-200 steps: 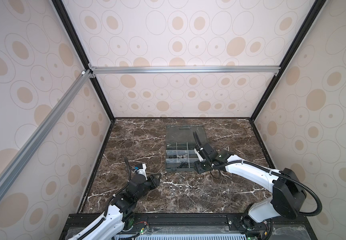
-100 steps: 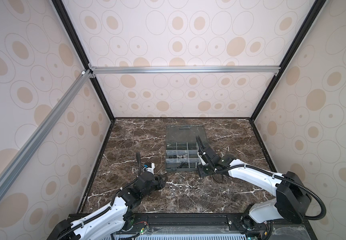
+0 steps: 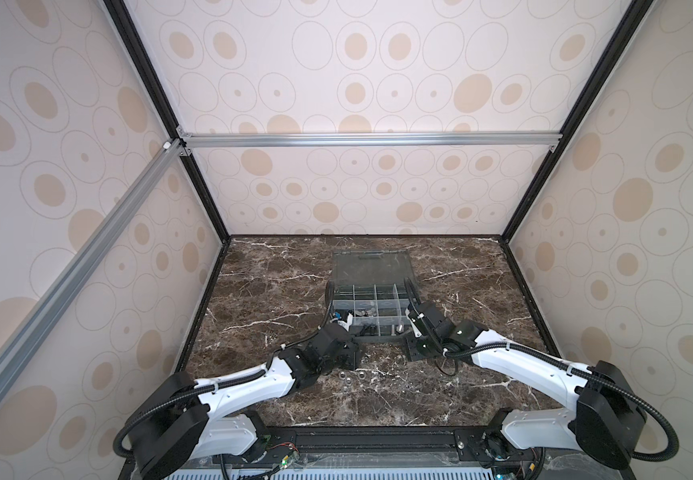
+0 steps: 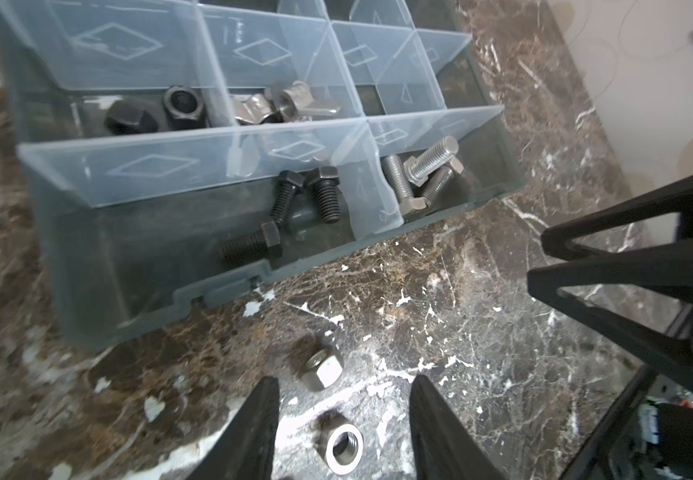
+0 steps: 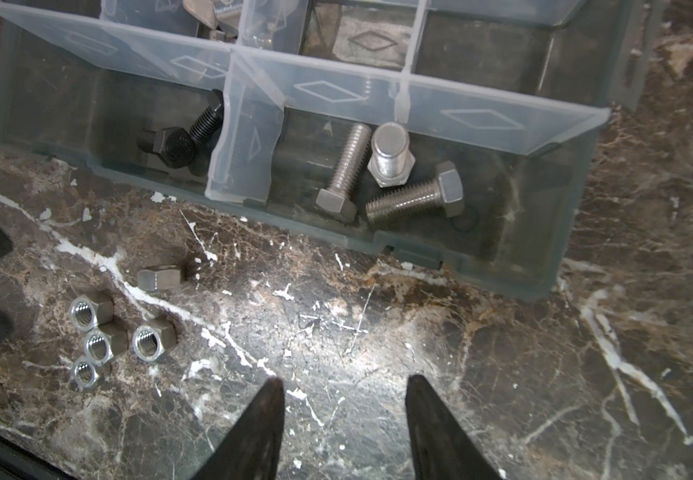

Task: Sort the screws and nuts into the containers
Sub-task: 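Withdraw the right gripper while the left gripper moves toward the silver hex nuts, then lower the left gripper and close it on a silver hex nut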

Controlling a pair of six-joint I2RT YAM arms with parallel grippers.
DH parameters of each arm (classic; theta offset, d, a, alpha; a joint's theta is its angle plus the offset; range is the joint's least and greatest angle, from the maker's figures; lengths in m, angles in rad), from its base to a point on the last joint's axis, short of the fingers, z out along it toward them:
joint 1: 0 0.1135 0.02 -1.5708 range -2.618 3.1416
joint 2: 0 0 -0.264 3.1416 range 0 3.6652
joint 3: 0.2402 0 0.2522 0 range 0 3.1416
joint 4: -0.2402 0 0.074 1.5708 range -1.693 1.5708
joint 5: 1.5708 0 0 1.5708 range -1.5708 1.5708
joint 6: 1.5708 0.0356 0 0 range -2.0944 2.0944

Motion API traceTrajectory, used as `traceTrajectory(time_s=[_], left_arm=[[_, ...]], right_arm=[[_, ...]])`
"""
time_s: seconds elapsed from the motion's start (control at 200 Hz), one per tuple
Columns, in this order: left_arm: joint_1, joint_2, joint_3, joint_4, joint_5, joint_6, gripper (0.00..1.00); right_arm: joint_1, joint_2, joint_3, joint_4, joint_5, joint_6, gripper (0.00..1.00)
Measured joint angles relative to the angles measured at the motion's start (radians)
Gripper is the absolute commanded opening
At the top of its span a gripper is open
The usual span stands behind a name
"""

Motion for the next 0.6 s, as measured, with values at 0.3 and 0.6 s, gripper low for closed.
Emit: traceTrajectory(time_s=[0.3, 0.6], left_arm=[[-0.021, 0.197, 0.155, -0.070, -0.006, 0.122, 0.53], [-0.024, 0.265, 0.161, -0.109, -0.010, 0.164, 0.51]], right_arm=[[0.000, -0.039, -0.041, -0.006, 0.010, 0.020, 0.51], [0.000, -0.061, -0.075, -0.006, 0.013, 0.038, 0.51]])
